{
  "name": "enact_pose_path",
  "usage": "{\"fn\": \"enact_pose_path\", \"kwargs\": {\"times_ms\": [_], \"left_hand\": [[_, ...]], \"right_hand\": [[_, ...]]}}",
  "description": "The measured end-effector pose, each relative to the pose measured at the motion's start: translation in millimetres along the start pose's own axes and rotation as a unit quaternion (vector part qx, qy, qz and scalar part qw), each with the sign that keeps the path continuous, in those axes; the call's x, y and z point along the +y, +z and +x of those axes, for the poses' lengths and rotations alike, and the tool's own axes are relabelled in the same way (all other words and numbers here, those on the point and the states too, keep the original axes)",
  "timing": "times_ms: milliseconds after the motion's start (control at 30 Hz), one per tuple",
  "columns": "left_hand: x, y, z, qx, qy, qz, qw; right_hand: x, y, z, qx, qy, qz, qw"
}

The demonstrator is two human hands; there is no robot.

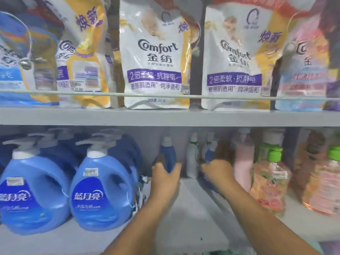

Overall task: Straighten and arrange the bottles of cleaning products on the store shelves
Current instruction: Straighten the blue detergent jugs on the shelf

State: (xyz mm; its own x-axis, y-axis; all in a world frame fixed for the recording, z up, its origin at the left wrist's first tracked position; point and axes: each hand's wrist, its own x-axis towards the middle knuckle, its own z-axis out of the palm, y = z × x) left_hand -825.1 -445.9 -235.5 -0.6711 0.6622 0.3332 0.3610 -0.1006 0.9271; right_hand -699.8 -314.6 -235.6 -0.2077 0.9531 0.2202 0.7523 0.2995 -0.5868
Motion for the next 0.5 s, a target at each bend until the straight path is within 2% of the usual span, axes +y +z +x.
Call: {"fn": "enact_pose_path", "kwargs": {"times_ms": [100,200,233,333,500], "left_hand": [[2.5,15.1,26.0,0.004,-0.049,0.059,0.997],[-9.0,22.2,56.4,-0.032,-0.16,0.071,0.984],[-10.9,25.3,69.1,-0.027,-0.148,0.072,0.986],[-25.8,34.9,110.1,-0.013,-0.066,0.106,0.992],[-17.4,35.6,99.2,-0.014,-0.051,0.208,0.977]], "right_hand": [[17.4,18.9,31.3,0.056,-0.042,0.016,0.997],[7.8,15.1,20.6,0.037,-0.073,-0.016,0.997],[7.7,15.7,19.9,0.048,-0.091,-0.004,0.995],[13.6,9.4,13.6,0.019,-0.101,0.062,0.993],[45.4,-26.8,-4.5,-0.062,-0.124,0.118,0.983]]}}
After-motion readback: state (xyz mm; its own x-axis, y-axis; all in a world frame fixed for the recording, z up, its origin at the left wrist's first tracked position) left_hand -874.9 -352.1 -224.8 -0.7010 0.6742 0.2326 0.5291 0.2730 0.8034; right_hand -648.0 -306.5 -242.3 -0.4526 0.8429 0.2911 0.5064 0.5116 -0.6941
